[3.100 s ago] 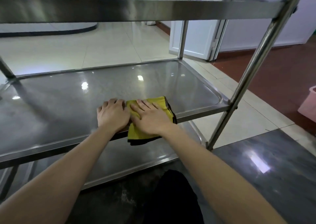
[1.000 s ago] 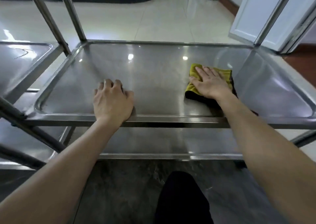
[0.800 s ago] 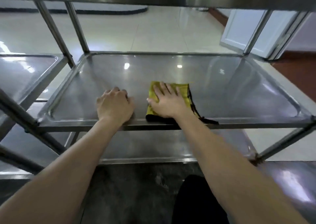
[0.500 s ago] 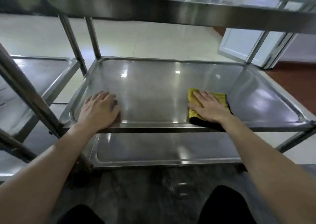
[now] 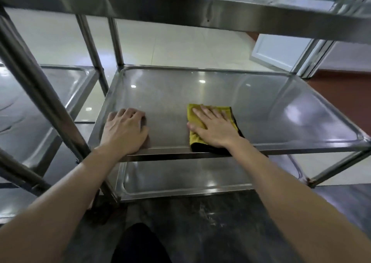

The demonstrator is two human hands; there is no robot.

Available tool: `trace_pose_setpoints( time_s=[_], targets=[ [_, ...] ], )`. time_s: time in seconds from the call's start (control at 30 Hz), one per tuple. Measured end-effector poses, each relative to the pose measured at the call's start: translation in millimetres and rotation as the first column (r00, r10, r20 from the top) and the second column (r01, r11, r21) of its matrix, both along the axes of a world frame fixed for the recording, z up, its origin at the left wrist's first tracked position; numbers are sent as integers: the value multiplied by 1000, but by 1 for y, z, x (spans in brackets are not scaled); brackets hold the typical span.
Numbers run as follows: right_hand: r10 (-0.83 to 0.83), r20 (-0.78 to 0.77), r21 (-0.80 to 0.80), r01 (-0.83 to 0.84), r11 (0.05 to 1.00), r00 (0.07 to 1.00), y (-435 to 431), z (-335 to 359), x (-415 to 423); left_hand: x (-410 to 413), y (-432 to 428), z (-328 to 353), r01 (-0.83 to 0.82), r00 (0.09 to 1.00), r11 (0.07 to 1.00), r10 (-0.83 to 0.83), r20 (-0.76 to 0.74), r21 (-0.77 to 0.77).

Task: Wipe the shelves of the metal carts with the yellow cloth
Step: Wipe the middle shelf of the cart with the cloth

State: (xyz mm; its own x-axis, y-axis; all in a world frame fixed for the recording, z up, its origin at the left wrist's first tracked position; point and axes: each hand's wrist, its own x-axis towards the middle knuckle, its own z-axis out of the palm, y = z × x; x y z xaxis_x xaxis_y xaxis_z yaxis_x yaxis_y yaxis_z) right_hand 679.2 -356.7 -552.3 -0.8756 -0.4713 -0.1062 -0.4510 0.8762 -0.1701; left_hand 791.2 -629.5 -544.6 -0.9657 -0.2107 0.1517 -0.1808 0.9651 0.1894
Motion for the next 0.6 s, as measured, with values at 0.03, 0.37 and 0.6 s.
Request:
trace_pose_setpoints(
  time_s=[0.03, 0.37, 0.6],
  targets=[
    [-79, -19, -6, 79, 997, 997, 22, -1, -9, 3, -1, -4, -33, 999, 999, 33, -21, 23],
    [-267, 4, -5, 267, 964, 964, -70, -5, -103, -1, -5, -15, -191, 981, 981, 190, -49, -20],
    [189, 1, -48, -189, 981, 982, -96, -2, -58, 5, -2, -10, -192, 981, 981, 191, -44, -14]
  ],
)
